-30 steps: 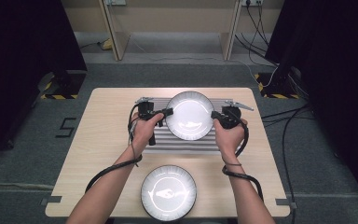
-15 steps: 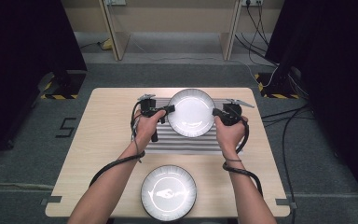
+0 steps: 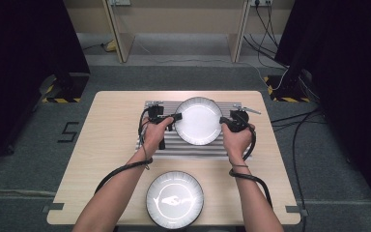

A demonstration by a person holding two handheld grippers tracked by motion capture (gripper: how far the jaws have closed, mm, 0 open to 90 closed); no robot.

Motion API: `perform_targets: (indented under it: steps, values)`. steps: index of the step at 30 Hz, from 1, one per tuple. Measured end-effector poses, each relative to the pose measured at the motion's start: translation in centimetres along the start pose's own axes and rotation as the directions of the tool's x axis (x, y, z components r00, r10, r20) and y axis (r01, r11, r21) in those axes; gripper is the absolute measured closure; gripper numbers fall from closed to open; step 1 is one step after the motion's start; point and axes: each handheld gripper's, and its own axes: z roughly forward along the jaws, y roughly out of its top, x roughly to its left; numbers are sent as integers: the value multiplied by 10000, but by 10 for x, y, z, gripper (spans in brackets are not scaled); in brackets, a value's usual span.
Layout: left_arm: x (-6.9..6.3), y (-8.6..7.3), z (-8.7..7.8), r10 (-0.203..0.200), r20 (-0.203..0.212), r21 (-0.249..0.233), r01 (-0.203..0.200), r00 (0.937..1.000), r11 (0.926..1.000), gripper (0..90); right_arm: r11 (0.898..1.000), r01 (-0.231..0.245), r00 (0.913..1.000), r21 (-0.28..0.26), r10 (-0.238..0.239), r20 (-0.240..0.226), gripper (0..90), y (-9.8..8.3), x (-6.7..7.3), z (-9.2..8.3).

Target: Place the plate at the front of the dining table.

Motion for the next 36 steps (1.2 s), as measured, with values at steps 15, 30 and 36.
perform_targets:
  steps: [15,30,36]
  values:
    - [9,-16,13,30,-345,209,-22,9994,9998,799,9994,-121,9998,328,116,147,862,-13,-7,16]
    - [16,-29,22,-128,-613,506,159,9980,9986,788,9977,-81,9995,678,61,301,862,-22,-10,26]
    - [19,-33,24,-4,-837,610,56,9965,9981,777,9969,5,9995,782,-30,321,863,-25,-9,30]
